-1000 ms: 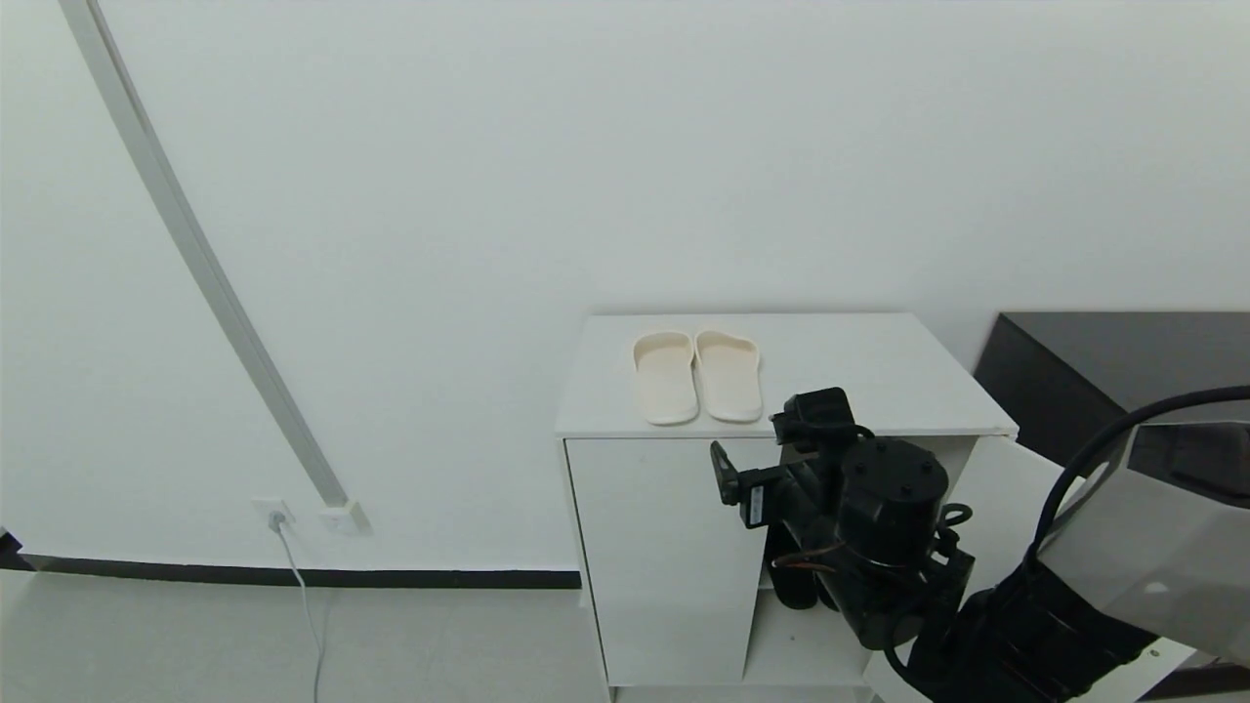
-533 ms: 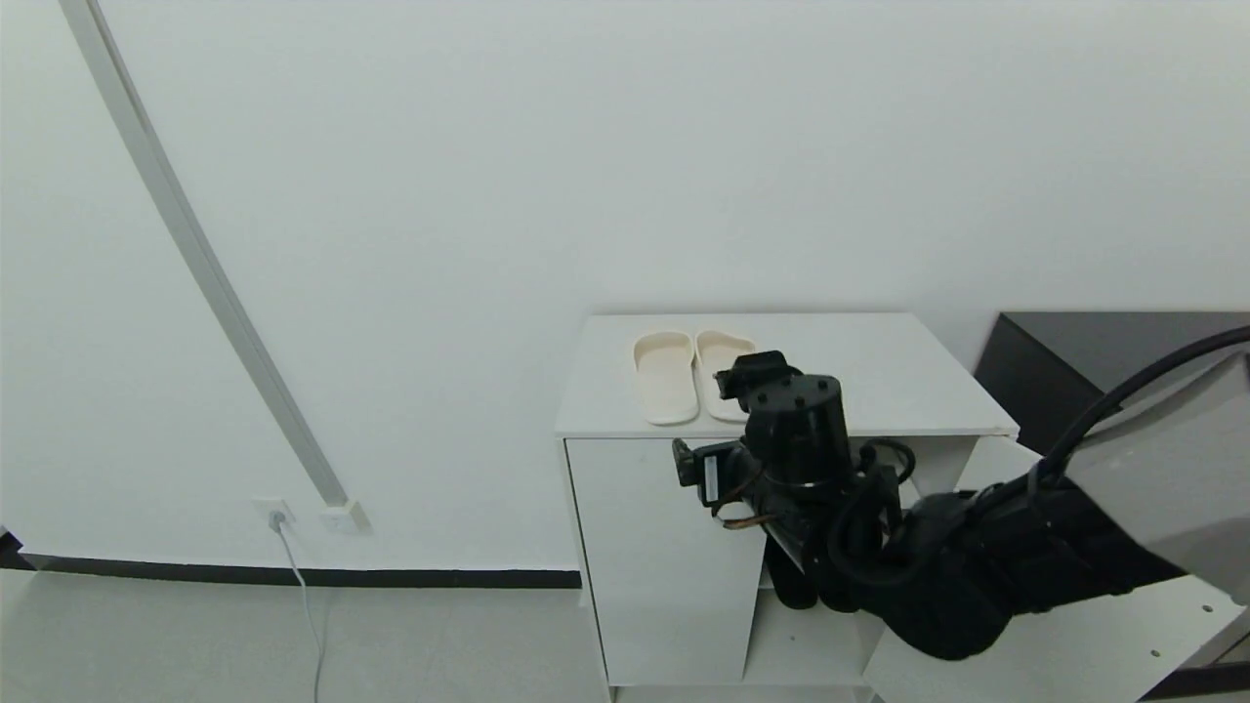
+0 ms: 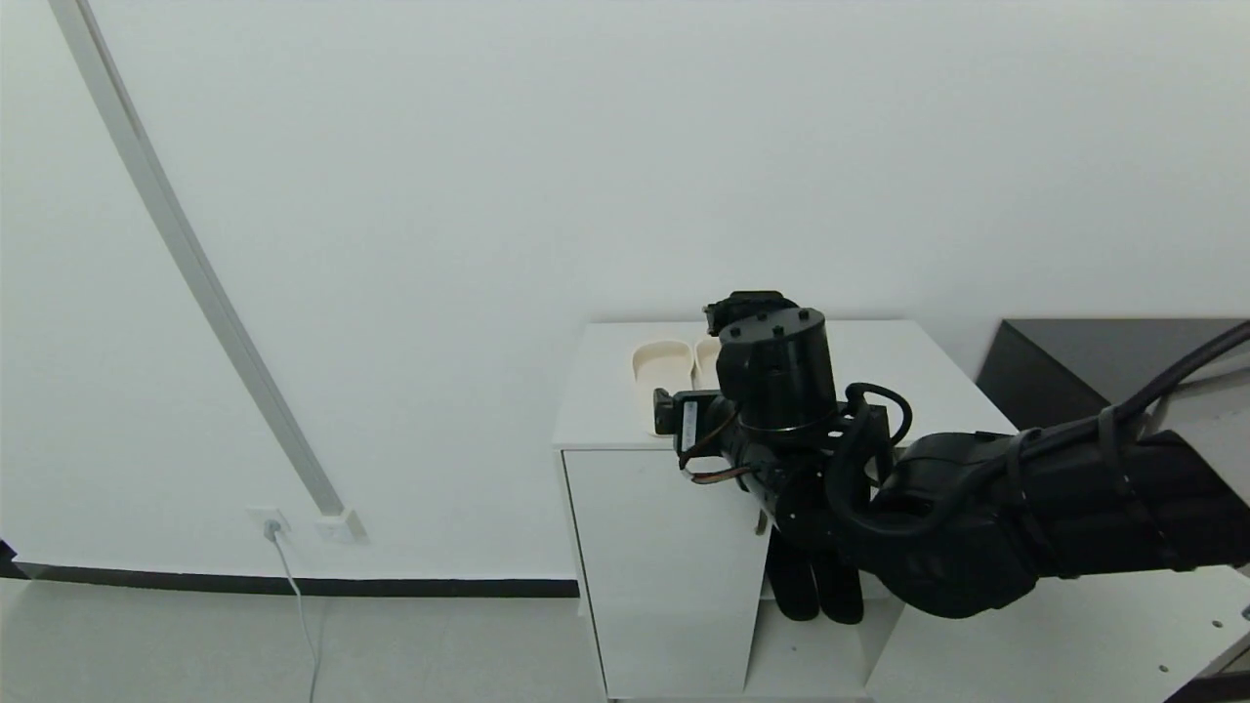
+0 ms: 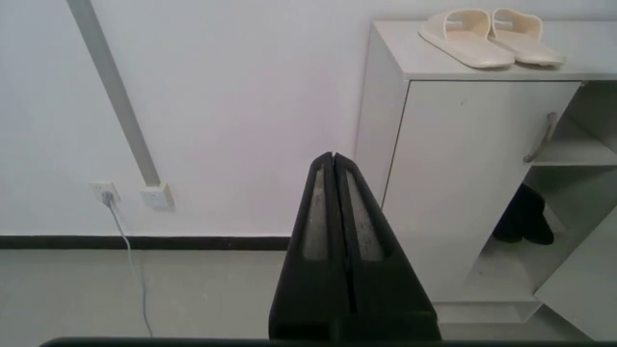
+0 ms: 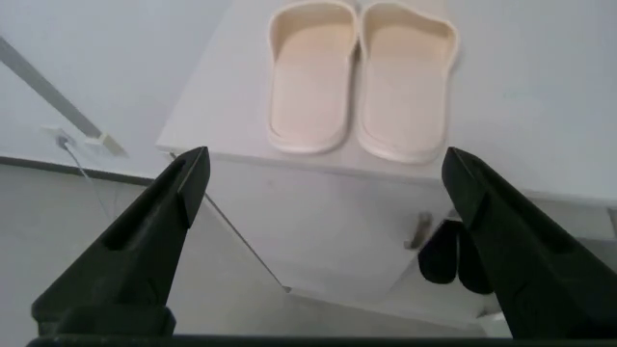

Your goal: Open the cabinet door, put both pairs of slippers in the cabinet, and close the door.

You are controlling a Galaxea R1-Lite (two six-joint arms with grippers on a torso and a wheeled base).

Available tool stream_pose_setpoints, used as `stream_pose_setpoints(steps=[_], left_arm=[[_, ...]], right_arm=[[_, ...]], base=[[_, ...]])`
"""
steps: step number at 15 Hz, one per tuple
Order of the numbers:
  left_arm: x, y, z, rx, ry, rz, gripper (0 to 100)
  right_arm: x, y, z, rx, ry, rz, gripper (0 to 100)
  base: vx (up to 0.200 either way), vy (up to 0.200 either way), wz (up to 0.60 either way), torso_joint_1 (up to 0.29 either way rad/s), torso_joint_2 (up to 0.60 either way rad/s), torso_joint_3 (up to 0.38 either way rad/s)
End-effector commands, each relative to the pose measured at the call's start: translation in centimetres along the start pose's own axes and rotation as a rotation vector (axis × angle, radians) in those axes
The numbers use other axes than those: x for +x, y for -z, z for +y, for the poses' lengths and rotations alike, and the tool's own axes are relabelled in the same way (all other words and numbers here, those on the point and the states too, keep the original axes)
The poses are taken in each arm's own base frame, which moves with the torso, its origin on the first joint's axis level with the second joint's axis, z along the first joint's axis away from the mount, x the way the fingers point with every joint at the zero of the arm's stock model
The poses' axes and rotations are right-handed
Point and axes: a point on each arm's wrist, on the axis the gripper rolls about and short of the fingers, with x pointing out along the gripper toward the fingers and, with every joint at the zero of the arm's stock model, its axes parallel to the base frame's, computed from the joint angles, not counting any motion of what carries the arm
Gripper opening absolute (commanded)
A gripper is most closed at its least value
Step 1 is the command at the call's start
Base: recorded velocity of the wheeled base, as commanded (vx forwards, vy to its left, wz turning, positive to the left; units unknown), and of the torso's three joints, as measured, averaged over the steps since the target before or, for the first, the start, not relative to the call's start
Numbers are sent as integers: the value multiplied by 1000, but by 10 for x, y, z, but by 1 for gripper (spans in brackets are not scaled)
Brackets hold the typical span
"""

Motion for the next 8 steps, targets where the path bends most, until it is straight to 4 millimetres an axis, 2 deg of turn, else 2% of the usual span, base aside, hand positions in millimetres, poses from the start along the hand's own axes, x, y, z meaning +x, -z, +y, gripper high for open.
stream_pose_setpoints(steps=[1, 5, 8], left_arm=[[0, 0, 0, 0, -1, 1, 0], [0, 0, 0, 0, -1, 1, 0], [0, 0, 0, -6, -2, 1, 0]], right_arm=[[5, 12, 0, -10, 5, 12, 100], [11, 29, 0, -22, 8, 28, 100], [18, 51, -2, -35, 14, 45, 100]], base=[[200, 0, 0, 7, 2, -7], [200, 0, 0, 8, 4, 4], [200, 0, 0, 5, 1, 1]])
